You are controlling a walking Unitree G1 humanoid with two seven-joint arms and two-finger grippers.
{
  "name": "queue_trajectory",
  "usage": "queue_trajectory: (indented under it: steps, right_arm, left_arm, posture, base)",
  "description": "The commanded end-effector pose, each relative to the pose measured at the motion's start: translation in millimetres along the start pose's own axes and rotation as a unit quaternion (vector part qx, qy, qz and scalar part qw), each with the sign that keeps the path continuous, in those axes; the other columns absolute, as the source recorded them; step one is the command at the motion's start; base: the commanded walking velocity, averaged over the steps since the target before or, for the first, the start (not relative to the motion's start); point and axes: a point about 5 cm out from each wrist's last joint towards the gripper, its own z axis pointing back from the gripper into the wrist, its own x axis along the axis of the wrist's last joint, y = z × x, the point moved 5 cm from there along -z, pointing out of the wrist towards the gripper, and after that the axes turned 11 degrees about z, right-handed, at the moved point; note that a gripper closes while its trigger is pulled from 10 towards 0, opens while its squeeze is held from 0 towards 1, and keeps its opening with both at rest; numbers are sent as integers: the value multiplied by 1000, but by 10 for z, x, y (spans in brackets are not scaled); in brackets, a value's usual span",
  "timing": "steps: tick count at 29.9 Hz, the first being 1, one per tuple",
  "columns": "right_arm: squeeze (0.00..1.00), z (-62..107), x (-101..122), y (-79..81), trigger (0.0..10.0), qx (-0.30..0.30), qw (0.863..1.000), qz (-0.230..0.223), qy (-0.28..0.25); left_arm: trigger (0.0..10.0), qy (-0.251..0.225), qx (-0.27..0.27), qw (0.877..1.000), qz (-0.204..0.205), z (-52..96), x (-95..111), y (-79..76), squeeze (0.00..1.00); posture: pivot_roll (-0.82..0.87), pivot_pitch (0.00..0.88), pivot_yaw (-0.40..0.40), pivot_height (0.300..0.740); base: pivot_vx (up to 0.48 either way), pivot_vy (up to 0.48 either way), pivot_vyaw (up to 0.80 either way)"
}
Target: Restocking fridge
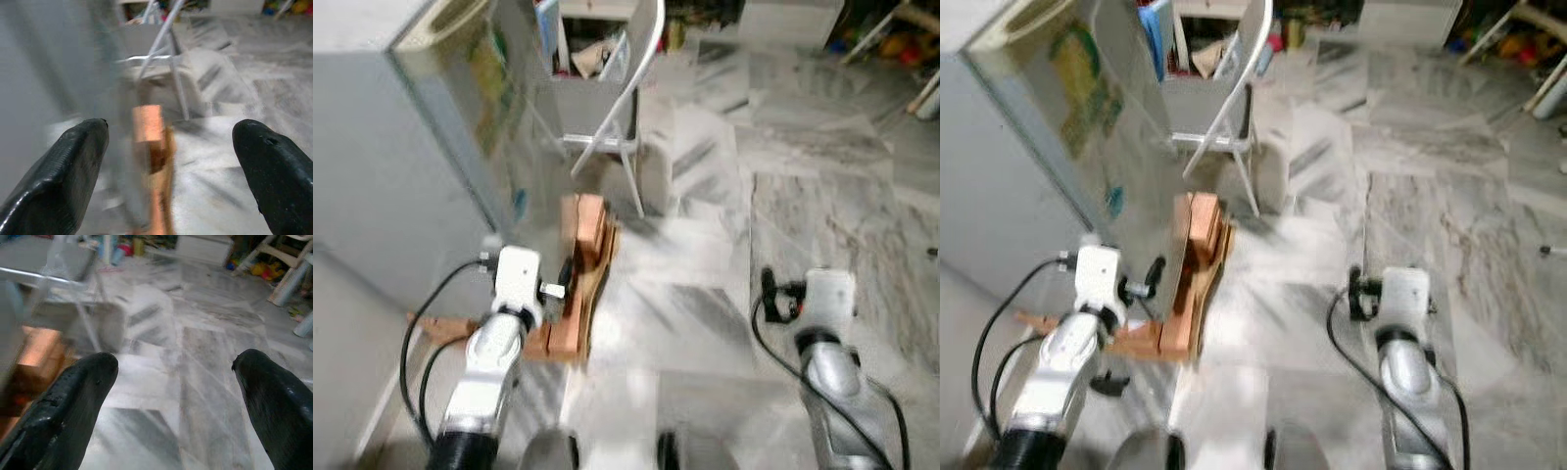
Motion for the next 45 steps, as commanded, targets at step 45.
queue_trajectory:
  steps: [45]
  right_arm:
    - [0, 282, 72, -17, 10000, 26, 1000, 13, 5]
  left_arm:
    - [10000, -87, 75, 992, 43, -828, 715, 199, 0]
  posture:
    - [-114, 171, -11, 740]
  base:
    - [0, 0, 0]
